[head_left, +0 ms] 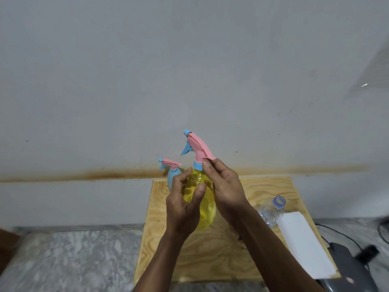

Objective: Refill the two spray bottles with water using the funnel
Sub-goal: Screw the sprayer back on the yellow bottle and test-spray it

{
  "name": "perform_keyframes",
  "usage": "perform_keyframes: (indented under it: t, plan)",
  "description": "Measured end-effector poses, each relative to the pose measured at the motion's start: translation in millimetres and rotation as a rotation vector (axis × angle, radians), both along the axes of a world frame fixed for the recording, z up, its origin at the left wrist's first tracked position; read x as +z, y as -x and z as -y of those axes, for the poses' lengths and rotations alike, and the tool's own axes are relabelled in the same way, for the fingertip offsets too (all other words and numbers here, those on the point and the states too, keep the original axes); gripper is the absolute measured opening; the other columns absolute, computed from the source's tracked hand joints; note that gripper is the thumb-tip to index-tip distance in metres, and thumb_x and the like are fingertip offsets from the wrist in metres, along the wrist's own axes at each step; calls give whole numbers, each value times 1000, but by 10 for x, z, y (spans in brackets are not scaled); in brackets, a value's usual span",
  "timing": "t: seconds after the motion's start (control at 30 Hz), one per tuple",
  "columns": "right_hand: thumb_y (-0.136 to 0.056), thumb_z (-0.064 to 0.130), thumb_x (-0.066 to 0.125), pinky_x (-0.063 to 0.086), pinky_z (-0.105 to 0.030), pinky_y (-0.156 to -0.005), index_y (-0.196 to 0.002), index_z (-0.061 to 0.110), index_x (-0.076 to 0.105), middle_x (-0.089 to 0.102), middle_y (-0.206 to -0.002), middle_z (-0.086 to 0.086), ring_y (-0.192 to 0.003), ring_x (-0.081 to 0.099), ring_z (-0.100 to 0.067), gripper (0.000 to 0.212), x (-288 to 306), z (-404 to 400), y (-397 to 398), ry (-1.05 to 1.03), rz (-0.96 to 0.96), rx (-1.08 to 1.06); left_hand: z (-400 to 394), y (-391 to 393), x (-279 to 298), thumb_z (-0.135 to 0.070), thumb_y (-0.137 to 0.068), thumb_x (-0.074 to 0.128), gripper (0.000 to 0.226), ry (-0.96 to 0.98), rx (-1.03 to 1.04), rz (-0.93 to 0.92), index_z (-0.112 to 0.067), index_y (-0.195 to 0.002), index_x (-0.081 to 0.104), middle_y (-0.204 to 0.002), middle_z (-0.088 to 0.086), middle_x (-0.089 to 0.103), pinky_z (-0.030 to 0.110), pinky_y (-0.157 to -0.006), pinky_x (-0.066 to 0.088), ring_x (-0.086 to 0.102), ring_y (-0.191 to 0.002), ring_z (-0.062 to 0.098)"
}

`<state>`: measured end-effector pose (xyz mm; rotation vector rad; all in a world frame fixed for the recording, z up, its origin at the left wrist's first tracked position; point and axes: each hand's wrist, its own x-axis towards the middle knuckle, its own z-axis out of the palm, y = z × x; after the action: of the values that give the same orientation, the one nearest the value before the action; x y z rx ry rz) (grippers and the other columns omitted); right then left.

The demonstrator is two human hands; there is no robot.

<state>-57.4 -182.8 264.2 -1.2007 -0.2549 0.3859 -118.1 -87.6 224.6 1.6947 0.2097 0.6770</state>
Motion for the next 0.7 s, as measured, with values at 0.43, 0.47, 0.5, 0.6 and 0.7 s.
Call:
perform_keyframes:
  t: [0.43,0.47,0.5,0.6,0.7]
  plan:
    - [-98,26,60,58,-41,-85,-111,18,71,73,-98,-4,-96,69,-21,19,-92,-33,58,87,88,-76,35,8,-115,-57,-91,54,62,-118,10,103,-6,-126,53,-111,-17,59,4,-77,47,61,-101,-8]
    - [-98,27,60,58,-44,-86,-110,20,71,73,-100,-5,-98,69,-23,17,-107,-45,61,95,83,-86,37,8,-129,-57,-92,54,59,-126,17,103,-9,-126,53,-111,-17,59,4,-76,46,61,-101,-9]
    - [-99,28,61,58,-46,-87,-109,21,72,73,-102,-7,-100,69,-26,16,-125,-56,62,101,78,-94,40,7,-136,-56,-92,54,55,-134,24,101,-12,-126,51,-111,-18,58,4,-76,46,60,-101,-9]
    - [-98,27,62,59,-45,-86,-110,18,71,72,-105,-11,-101,69,-28,17,-168,-77,71,106,51,-123,36,-1,-169,-52,-93,55,50,-147,27,113,-15,-127,50,-112,-22,55,6,-77,48,60,-100,-9]
    - [-98,25,62,59,-38,-82,-112,14,70,73,-105,-10,-98,71,-23,20,-209,-82,92,116,1,-142,23,18,-252,-49,-94,57,46,-140,21,113,-17,-127,51,-111,-31,54,8,-76,49,61,-96,-7]
